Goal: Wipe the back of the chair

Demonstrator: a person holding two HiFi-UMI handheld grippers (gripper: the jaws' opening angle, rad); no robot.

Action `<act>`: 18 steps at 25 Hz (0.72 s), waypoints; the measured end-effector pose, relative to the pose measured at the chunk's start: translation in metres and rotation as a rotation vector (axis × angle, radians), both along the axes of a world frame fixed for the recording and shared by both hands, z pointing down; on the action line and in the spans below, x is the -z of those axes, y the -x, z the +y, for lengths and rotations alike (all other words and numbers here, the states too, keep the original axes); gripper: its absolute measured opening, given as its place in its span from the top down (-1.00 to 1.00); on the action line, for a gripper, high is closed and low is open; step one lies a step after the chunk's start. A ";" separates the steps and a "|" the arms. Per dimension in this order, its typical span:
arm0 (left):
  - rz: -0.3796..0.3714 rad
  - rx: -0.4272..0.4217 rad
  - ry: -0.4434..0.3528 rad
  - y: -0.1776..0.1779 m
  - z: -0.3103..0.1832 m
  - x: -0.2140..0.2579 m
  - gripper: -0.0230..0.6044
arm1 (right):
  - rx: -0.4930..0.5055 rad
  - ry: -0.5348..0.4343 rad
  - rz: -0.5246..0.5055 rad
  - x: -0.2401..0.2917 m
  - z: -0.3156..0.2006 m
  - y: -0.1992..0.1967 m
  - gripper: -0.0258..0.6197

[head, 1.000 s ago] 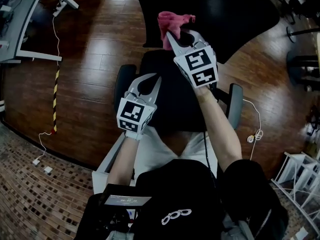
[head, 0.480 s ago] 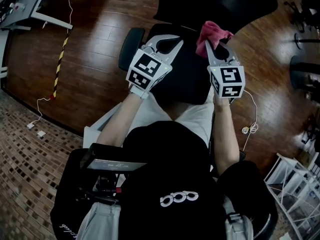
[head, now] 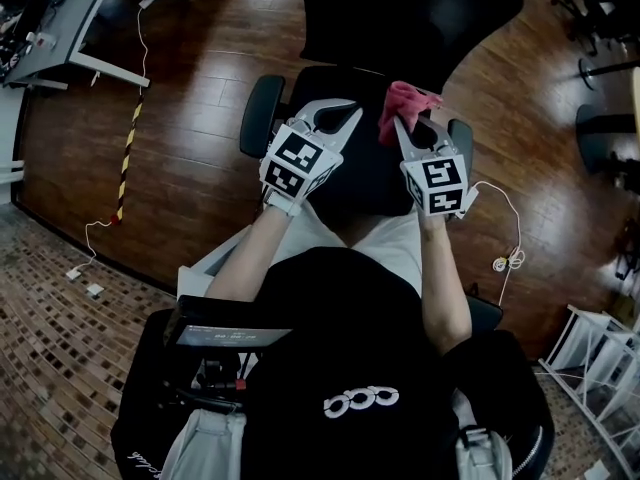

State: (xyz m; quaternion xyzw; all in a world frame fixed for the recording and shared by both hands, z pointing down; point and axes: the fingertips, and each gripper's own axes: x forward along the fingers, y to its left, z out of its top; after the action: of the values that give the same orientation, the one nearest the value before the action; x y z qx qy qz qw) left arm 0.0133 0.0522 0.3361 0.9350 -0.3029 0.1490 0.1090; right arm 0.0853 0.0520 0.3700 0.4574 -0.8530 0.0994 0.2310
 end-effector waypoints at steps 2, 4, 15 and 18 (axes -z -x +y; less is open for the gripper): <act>0.001 -0.004 0.000 -0.001 0.001 0.000 0.95 | -0.001 -0.002 -0.002 0.001 0.001 0.001 0.79; 0.001 -0.004 0.002 -0.001 0.002 -0.001 0.95 | -0.001 -0.004 -0.007 0.003 0.001 0.002 0.79; 0.008 0.001 0.024 -0.004 0.002 -0.008 0.95 | 0.001 0.007 -0.019 0.002 0.002 0.004 0.79; 0.009 0.003 0.029 -0.002 0.002 -0.009 0.95 | 0.004 0.017 -0.016 -0.001 0.003 0.005 0.79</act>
State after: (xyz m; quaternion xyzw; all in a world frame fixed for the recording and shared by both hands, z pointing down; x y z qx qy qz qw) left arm 0.0153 0.0543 0.3453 0.9336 -0.3015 0.1488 0.1240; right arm 0.0798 0.0545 0.3708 0.4530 -0.8547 0.1101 0.2282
